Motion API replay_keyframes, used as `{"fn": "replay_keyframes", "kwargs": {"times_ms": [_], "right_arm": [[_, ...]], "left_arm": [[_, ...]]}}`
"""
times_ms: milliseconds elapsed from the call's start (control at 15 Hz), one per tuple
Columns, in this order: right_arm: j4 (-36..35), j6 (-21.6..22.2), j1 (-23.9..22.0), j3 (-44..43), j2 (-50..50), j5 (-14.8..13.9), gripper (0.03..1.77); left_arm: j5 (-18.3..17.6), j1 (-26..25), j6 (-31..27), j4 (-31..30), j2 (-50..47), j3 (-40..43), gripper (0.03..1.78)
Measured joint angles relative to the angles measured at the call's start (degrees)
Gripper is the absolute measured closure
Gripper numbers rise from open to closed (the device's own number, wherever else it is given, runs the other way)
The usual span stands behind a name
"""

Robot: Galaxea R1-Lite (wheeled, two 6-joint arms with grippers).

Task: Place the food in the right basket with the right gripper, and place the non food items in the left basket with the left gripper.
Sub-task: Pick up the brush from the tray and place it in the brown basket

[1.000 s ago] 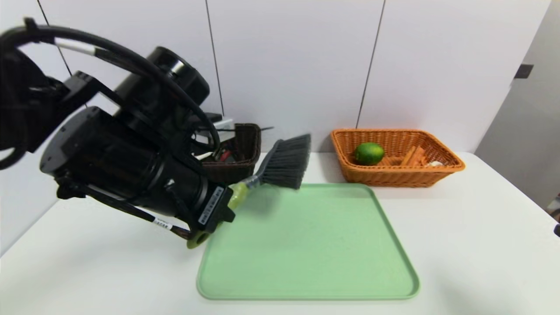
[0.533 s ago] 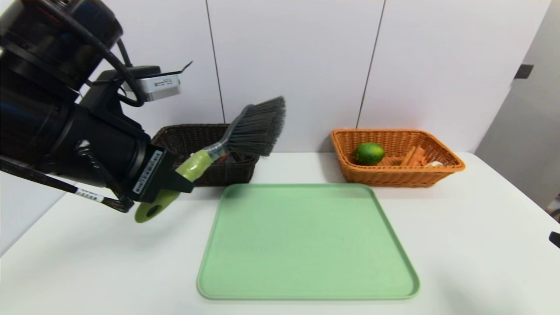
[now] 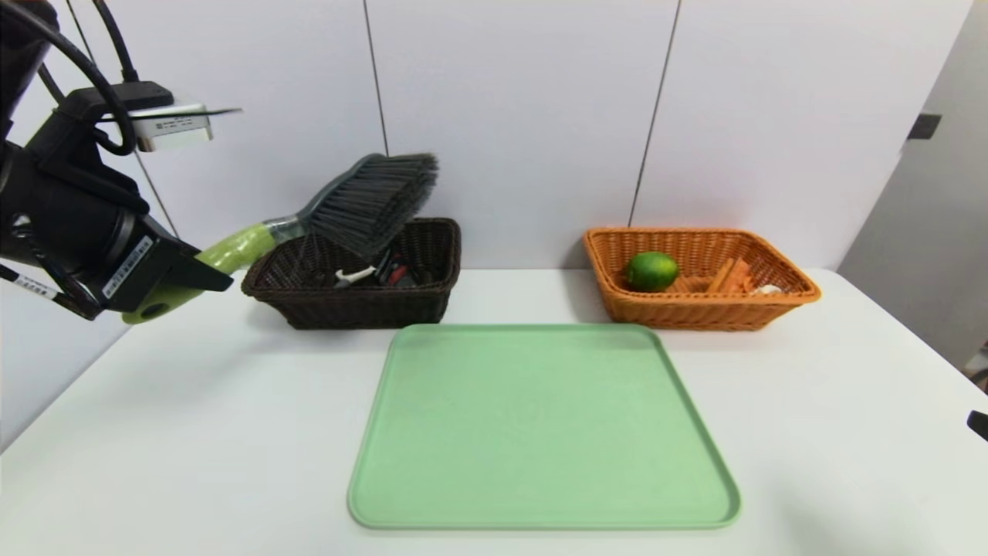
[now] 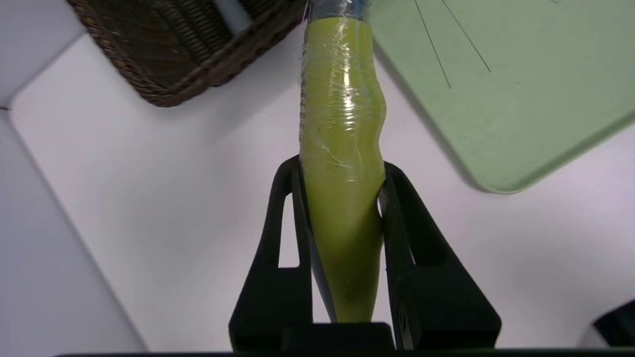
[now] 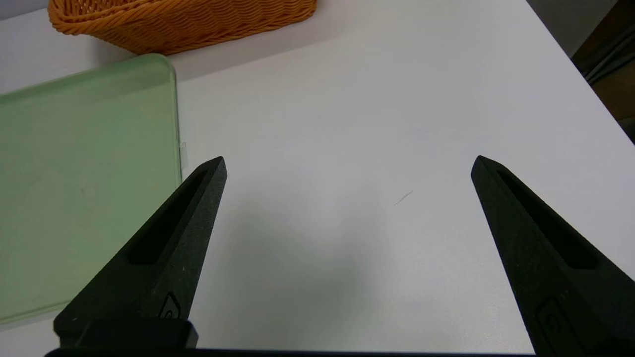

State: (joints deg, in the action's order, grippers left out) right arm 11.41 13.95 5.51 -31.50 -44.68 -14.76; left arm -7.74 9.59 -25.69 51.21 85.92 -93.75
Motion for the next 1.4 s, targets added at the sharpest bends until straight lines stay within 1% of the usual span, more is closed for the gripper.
{"fn": "replay_keyframes", "kwargs": {"times_ms": [133, 200, 400, 533, 667, 733, 1067, 1400], "right_arm": [[0.0, 0.0, 0.0, 0.0, 0.0, 0.0, 0.10], [0.0, 0.0, 0.0, 0.1, 0.0, 0.0, 0.10], [0.2, 0.0, -0.1, 0.1, 0.0, -0.2, 0.10], [0.3, 0.0, -0.1, 0.1, 0.3, -0.3, 0.10], [0.3, 0.1, -0.1, 0.4, 0.5, -0.3, 0.10], [0.2, 0.0, -0.1, 0.7, 0.5, -0.3, 0.10], [-0.1, 0.0, -0.1, 2.4, 0.5, -0.2, 0.10], [-0.1, -0.1, -0.1, 2.9, -0.2, -0.2, 0.10]], "left_arm": [[-0.2, -5.3, -9.4, -1.5, 1.0, -0.6, 1.39], [-0.2, -7.3, -12.6, -3.2, 1.6, -0.7, 1.39], [0.4, -10.2, -15.3, -10.9, 4.1, -1.0, 1.39], [0.3, -12.4, -19.7, -16.3, 6.4, -1.0, 1.39], [-0.8, -14.8, -25.4, -20.2, 8.2, -1.0, 1.39], [-2.2, -15.7, -26.9, -20.7, 8.8, -1.0, 1.39], [-2.6, -17.3, -26.8, -22.9, 11.2, -1.9, 1.39], [-2.6, -18.1, -27.7, -23.1, 13.4, -3.2, 1.39]]}}
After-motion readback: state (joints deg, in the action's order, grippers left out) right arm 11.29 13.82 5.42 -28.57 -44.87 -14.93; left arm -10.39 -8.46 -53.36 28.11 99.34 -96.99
